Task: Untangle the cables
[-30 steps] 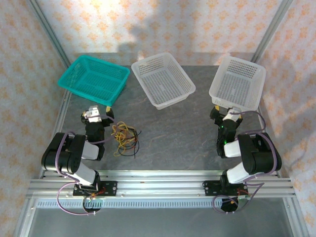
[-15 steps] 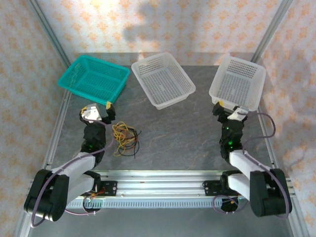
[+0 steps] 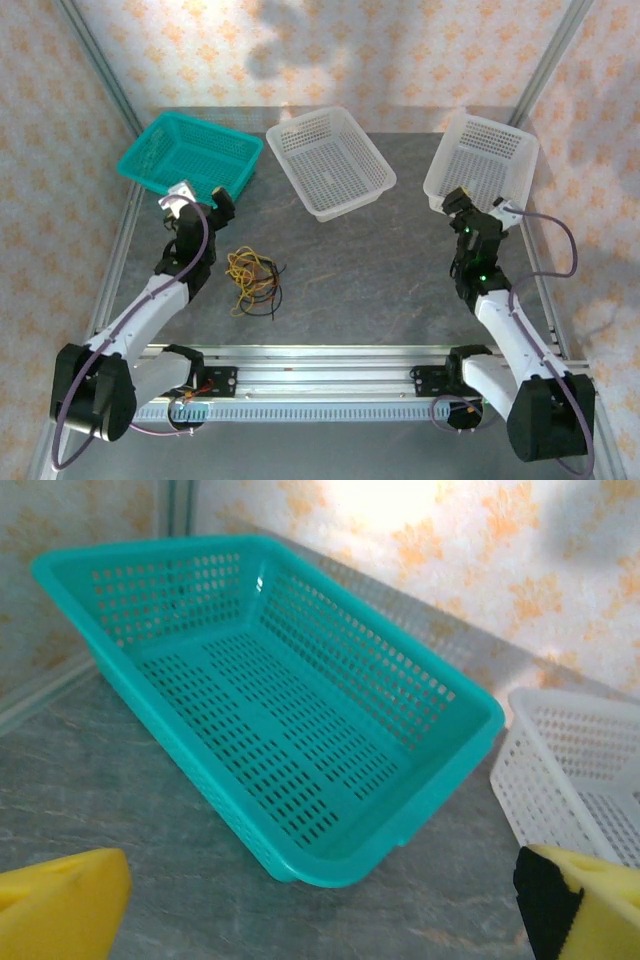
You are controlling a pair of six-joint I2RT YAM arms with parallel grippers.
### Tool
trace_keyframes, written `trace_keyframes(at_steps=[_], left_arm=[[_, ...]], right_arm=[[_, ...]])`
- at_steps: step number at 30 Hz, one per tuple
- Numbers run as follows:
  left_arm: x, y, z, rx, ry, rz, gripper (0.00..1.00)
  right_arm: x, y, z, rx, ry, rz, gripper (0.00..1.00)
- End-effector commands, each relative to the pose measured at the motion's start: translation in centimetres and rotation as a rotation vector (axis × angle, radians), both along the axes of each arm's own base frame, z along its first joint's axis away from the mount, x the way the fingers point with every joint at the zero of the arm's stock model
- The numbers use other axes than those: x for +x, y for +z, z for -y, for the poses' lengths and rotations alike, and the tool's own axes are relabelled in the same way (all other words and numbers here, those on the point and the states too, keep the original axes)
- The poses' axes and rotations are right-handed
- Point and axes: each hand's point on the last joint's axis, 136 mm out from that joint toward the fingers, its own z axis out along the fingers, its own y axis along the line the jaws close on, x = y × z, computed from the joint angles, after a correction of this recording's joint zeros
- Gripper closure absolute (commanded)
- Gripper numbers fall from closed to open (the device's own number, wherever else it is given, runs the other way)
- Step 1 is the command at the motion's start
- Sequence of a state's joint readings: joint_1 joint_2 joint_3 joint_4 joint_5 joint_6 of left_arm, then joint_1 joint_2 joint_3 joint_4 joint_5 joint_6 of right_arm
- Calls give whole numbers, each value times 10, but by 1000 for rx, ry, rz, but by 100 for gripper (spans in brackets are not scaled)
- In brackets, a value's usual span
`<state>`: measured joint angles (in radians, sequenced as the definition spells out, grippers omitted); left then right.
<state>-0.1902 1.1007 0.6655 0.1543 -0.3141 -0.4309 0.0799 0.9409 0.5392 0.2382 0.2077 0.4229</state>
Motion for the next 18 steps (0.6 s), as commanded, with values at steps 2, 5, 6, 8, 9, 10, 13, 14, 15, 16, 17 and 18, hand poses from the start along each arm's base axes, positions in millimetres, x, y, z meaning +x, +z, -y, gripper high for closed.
trace_keyframes(at_steps=[2, 5, 6, 8, 9, 10, 13, 14, 15, 16, 17, 18], left_arm=[[15, -5, 25, -48, -107, -156, 1], [32, -9, 36, -58, -155, -223, 1], [38, -13, 40, -63, -171, -246, 0], [51, -18, 46, -70, -192, -282, 0], [58, -22, 49, -74, -200, -302, 1], [64, -23, 51, -76, -209, -316, 0], [84, -31, 56, -94, -235, -353, 0], [91, -32, 57, -98, -237, -357, 0], [98, -35, 57, -99, -235, -367, 0], [103, -36, 57, -97, -233, -374, 0], [110, -36, 57, -94, -232, -379, 0], [117, -37, 56, -86, -229, -388, 0]], right_arm=[[0, -13, -15, 85, 65, -83, 0], [9, -8, -43, 82, 234, -94, 2], [12, -8, -50, 89, 277, -112, 4], [20, -12, -62, 112, 336, -160, 7], [24, -16, -68, 120, 360, -188, 7], [27, -19, -74, 127, 381, -213, 7], [36, -26, -95, 128, 447, -256, 7], [37, -24, -104, 125, 472, -250, 7], [40, -30, -115, 124, 498, -271, 7], [41, -32, -124, 121, 523, -276, 8], [43, -32, -135, 119, 548, -279, 8], [44, -33, -146, 116, 574, -283, 8]])
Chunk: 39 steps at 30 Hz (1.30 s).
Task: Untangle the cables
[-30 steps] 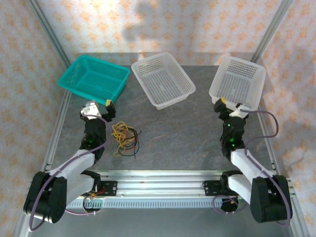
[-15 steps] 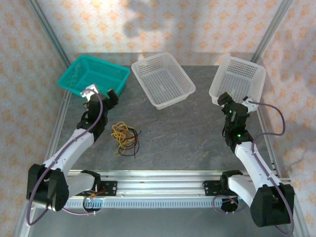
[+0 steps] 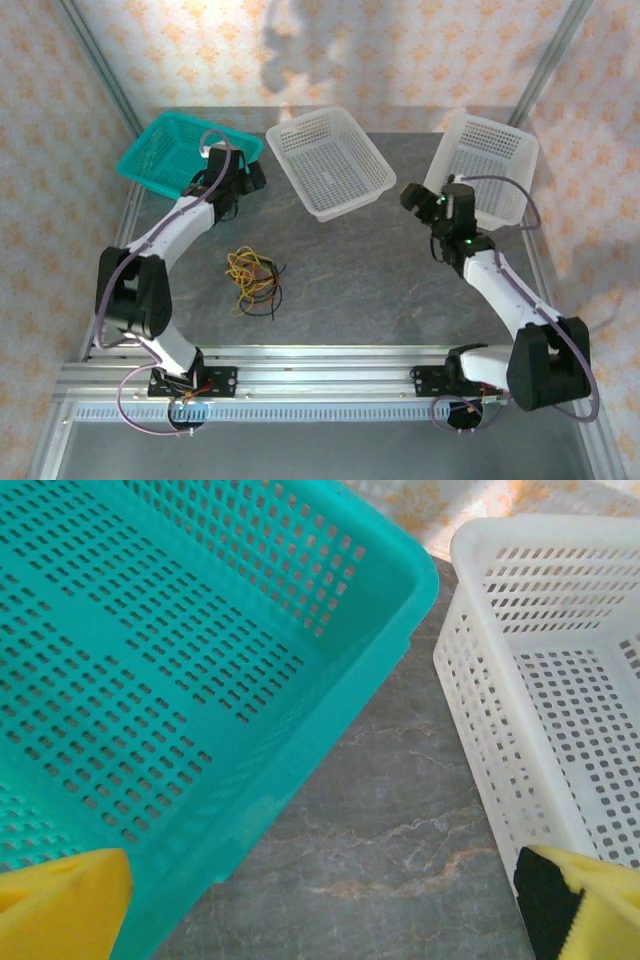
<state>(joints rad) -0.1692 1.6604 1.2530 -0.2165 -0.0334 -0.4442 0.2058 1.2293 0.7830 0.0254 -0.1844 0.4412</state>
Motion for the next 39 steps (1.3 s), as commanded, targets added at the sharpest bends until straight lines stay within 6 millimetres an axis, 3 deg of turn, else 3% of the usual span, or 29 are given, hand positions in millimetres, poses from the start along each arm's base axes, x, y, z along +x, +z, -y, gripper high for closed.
trace_keyframes(at_steps=[1, 9, 14, 16, 23, 35, 39], left_arm=[[14, 5, -2, 15, -15, -36, 0], [61, -14, -22, 76, 0, -131, 0], [87, -22, -29, 101, -12, -179, 1], [95, -25, -29, 95, -30, -190, 2], [109, -37, -25, 95, -64, -222, 19], [115, -63, -4, 78, -214, -292, 20], [114, -60, 5, 69, -270, -291, 24]], right_arm=[[2, 5, -37, -1, 114, -4, 8], [1, 20, -108, -57, 255, 18, 8], [-1, 27, -128, -90, 286, 14, 10], [-2, 30, -131, -98, 294, 12, 13], [-8, 35, -130, -112, 296, 14, 19], [-13, 39, -121, -131, 269, 30, 22], [-13, 37, -121, -135, 265, 26, 23]])
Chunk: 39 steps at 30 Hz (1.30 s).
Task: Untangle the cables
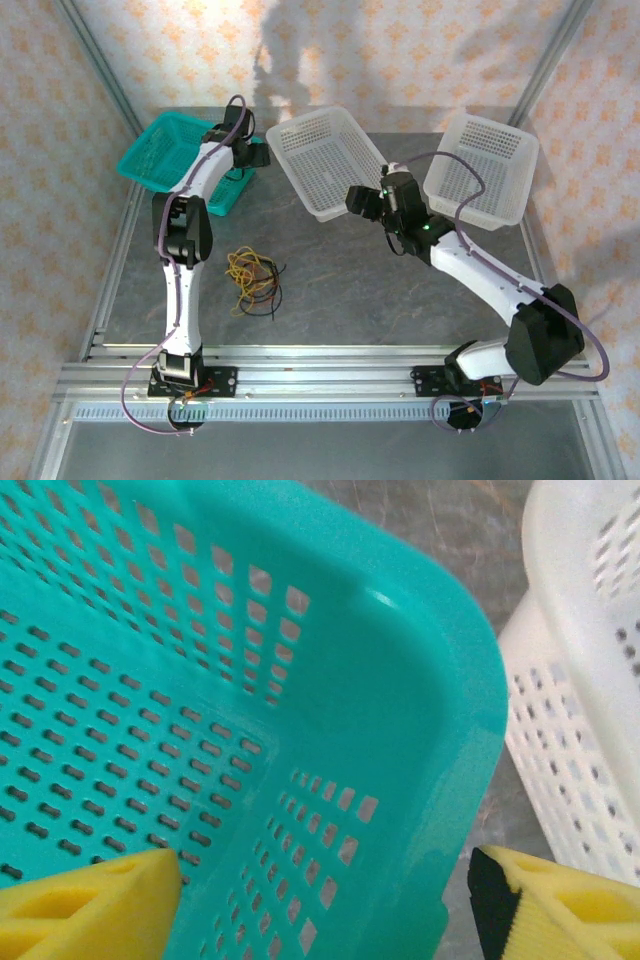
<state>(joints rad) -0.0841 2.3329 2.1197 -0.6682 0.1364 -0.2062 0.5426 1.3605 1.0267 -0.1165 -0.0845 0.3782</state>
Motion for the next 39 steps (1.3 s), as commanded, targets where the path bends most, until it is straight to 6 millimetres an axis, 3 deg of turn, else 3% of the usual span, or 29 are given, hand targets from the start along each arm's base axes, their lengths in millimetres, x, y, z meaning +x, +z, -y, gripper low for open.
trace_keyframes(at_steps=[1, 19, 39], left_arm=[[-4, 9, 7, -5, -64, -14, 24], [-39, 14, 37, 21, -194, -67, 25], [-128, 16, 90, -108, -330, -89, 29]], right_arm=[[-2, 6, 6, -23, -19, 24, 23], [-7, -5, 13, -28, -50, 11, 25], [-2, -6, 11, -23, -51, 12, 26]])
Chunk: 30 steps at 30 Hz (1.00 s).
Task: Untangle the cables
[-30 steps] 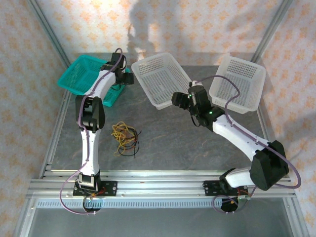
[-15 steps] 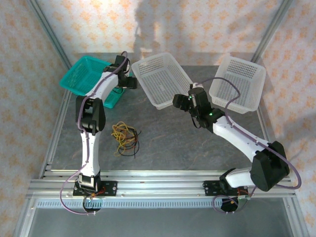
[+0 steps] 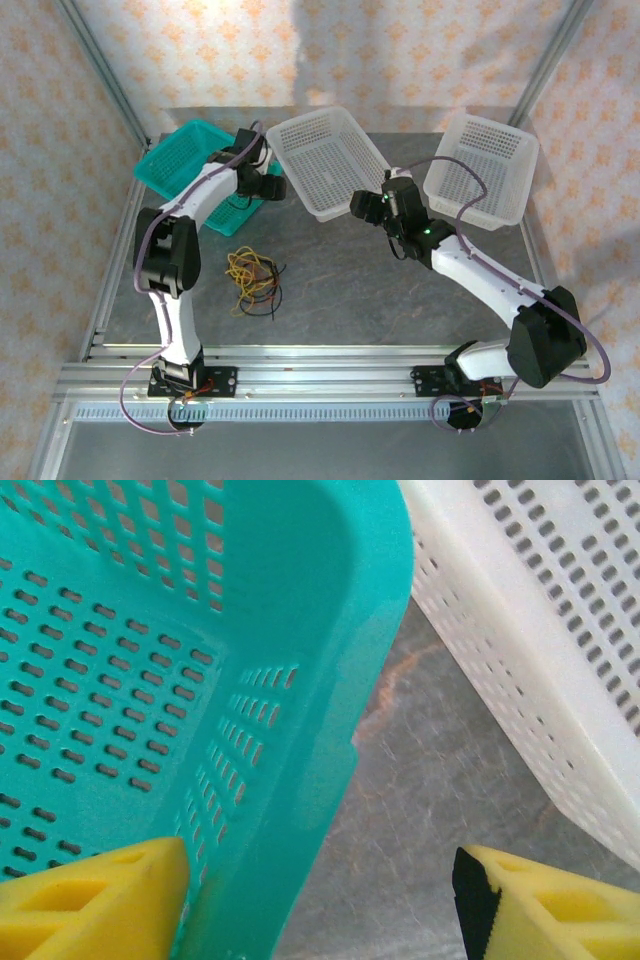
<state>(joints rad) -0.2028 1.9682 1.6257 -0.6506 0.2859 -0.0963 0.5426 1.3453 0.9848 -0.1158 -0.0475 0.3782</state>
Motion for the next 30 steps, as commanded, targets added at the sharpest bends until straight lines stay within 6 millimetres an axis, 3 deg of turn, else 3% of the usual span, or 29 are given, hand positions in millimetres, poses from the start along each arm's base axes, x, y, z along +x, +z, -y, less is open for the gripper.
trace_keyframes(at_steps=[1, 2, 7, 10, 16, 19, 24, 27, 30], left_arm=[[-16, 2, 20, -73, -45, 3, 29], [-21, 13, 24, -90, -55, 23, 29], [-48, 4, 40, -116, -98, -4, 28], [-51, 11, 40, -116, -90, 24, 22], [-20, 50, 22, -74, 55, 176, 2], [-2, 62, 12, -69, 158, 233, 1], [25, 56, -11, -57, 330, 233, 1], [42, 59, -12, -85, 362, 253, 1], [60, 48, -16, -71, 392, 234, 1]], right_arm=[[2, 6, 1, 6, -20, 25, 25], [2, 6, 1, 3, -21, 26, 26], [1, 7, 8, -18, -47, 35, 26], [2, 10, 17, -39, -85, 53, 25], [10, 13, 38, -124, -183, 76, 24], [18, 16, 52, -171, -230, 82, 22], [33, 21, 81, -174, -300, 62, 21], [38, 23, 96, -155, -321, 48, 21], [42, 21, 103, -149, -308, 23, 21]])
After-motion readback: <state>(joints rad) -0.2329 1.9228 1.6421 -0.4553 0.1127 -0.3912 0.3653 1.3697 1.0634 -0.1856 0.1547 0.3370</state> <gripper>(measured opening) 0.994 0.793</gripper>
